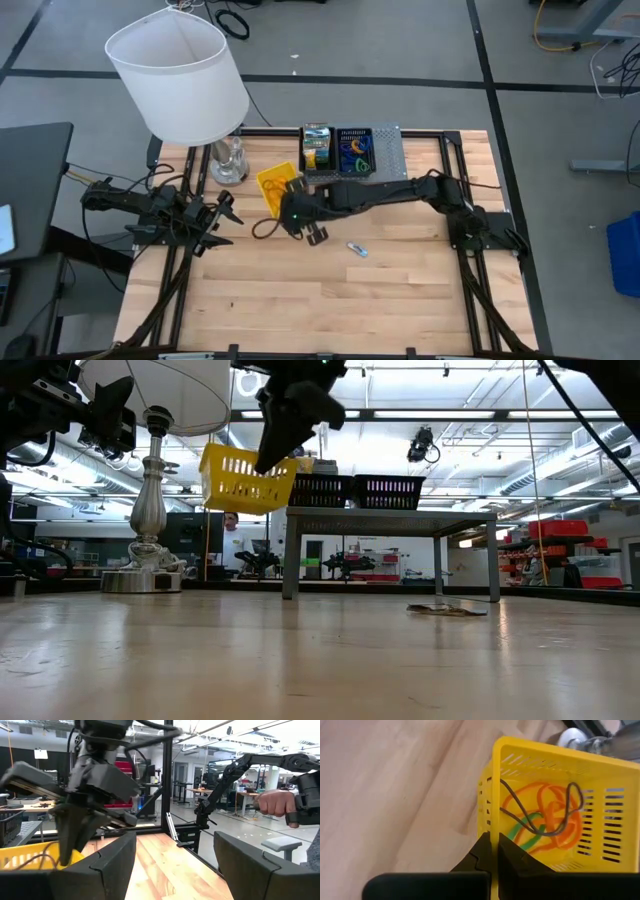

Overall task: Pick & Place Office Desk Supplies
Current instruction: Put the yellow bin on the shelf

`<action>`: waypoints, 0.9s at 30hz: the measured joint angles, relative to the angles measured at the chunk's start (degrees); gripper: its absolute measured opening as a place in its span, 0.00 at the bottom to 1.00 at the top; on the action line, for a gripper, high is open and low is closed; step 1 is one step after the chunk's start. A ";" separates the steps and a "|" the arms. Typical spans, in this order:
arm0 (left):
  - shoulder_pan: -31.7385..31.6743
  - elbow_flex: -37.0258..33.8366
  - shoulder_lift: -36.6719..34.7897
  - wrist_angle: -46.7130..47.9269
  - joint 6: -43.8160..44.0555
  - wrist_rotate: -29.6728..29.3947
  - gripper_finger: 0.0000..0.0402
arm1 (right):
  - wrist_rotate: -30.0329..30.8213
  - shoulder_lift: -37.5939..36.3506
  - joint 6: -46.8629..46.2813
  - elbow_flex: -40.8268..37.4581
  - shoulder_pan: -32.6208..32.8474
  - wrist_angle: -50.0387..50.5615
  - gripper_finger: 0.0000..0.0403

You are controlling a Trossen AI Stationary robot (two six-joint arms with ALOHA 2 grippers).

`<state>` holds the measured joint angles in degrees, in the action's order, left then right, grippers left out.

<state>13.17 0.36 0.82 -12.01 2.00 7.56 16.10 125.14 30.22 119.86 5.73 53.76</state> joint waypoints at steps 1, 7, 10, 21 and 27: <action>-0.02 0.00 0.00 0.02 0.00 0.02 0.67 | -0.40 0.00 0.58 0.02 -0.50 -0.54 0.02; 0.00 0.00 0.04 0.01 0.00 0.01 0.67 | -0.97 0.00 0.92 0.01 -2.12 -1.71 0.02; -0.02 0.00 0.04 0.02 0.00 0.00 0.67 | -0.94 0.00 0.21 0.00 -2.38 -1.69 0.02; -0.02 0.02 0.04 0.01 0.00 0.00 0.67 | 2.49 0.00 -3.10 0.00 -2.44 0.24 0.02; 0.00 0.00 0.04 0.00 0.00 0.00 0.67 | 4.65 0.02 -6.28 0.00 -2.40 1.52 0.02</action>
<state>13.17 0.36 0.86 -12.01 2.00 7.55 20.76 125.16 23.94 119.85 3.33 55.29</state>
